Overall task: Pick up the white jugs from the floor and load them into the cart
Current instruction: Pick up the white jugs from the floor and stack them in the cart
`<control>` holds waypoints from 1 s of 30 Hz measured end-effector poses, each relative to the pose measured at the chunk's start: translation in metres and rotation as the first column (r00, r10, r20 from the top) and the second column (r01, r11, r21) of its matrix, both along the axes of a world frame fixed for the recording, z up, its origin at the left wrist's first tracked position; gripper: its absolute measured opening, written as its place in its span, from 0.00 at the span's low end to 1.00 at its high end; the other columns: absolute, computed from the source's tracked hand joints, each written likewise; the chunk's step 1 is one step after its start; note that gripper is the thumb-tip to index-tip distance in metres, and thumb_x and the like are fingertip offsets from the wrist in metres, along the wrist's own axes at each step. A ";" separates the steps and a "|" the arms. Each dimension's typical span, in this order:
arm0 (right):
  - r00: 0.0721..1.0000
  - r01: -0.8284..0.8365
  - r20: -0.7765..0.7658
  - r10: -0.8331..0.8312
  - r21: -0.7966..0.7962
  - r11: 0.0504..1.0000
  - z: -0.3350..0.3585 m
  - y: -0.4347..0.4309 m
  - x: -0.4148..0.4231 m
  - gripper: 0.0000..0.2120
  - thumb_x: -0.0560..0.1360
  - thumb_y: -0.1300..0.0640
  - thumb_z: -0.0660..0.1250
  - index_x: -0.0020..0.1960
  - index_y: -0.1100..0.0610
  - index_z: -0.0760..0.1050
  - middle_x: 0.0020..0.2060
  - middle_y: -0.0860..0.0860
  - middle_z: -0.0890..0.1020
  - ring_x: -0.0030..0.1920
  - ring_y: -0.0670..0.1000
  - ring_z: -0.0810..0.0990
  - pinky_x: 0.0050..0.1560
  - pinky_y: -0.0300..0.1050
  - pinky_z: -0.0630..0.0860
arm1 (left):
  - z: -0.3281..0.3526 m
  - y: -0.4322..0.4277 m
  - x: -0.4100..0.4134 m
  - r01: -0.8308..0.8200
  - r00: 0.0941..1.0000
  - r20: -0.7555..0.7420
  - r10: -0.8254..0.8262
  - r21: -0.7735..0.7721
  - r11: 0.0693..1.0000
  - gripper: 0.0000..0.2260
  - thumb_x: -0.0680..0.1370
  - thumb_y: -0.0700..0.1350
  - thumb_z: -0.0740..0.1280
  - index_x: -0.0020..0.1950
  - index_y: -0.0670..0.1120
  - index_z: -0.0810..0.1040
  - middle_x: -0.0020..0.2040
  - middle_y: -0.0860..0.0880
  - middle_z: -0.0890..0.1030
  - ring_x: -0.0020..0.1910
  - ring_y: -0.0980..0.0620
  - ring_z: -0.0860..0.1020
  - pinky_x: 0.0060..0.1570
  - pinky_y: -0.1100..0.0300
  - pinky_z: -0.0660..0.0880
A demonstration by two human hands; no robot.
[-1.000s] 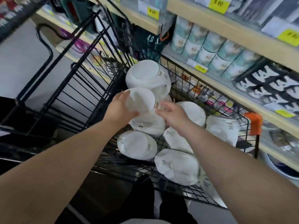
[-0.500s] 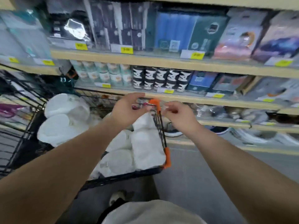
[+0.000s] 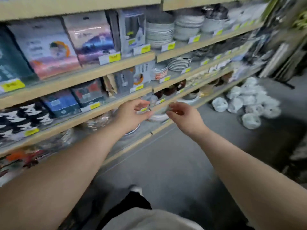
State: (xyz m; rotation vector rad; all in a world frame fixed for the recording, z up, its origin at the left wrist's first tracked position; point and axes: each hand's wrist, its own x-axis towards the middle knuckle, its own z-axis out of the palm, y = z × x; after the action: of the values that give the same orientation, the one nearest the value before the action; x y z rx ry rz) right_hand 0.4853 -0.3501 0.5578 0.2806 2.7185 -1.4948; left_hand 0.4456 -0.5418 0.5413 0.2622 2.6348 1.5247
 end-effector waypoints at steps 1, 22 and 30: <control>0.999 0.047 0.001 -0.047 0.008 0.999 -0.001 0.021 -0.006 0.14 0.76 0.54 0.69 0.61 0.54 0.78 0.50 0.50 0.82 0.48 0.45 0.79 0.48 0.38 0.71 | -0.002 0.021 -0.016 0.042 0.999 -0.001 -0.042 -0.008 0.999 0.15 0.71 0.47 0.76 0.56 0.51 0.81 0.51 0.52 0.82 0.52 0.50 0.79 0.58 0.53 0.76; 0.681 0.732 0.076 -0.729 -0.053 0.679 -0.043 0.393 -0.142 0.12 0.76 0.55 0.68 0.59 0.53 0.78 0.51 0.50 0.83 0.45 0.48 0.81 0.39 0.38 0.75 | -0.038 0.448 -0.273 0.682 0.729 0.051 -0.683 -0.136 0.718 0.13 0.70 0.58 0.74 0.52 0.63 0.76 0.55 0.59 0.78 0.53 0.56 0.77 0.54 0.56 0.74; 0.714 0.696 0.119 -0.690 -0.021 0.718 -0.054 0.581 -0.193 0.15 0.75 0.54 0.68 0.61 0.52 0.78 0.51 0.49 0.82 0.48 0.47 0.81 0.45 0.41 0.78 | -0.052 0.621 -0.310 0.614 0.786 0.127 -0.605 -0.042 0.788 0.16 0.73 0.51 0.73 0.60 0.55 0.78 0.54 0.60 0.77 0.52 0.58 0.74 0.41 0.68 0.69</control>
State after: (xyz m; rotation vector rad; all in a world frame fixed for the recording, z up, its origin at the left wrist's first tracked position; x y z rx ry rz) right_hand 0.2922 0.2312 0.5034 1.4792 2.5802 -1.6087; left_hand 0.1360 0.0790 0.4891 0.9000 2.1873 1.1602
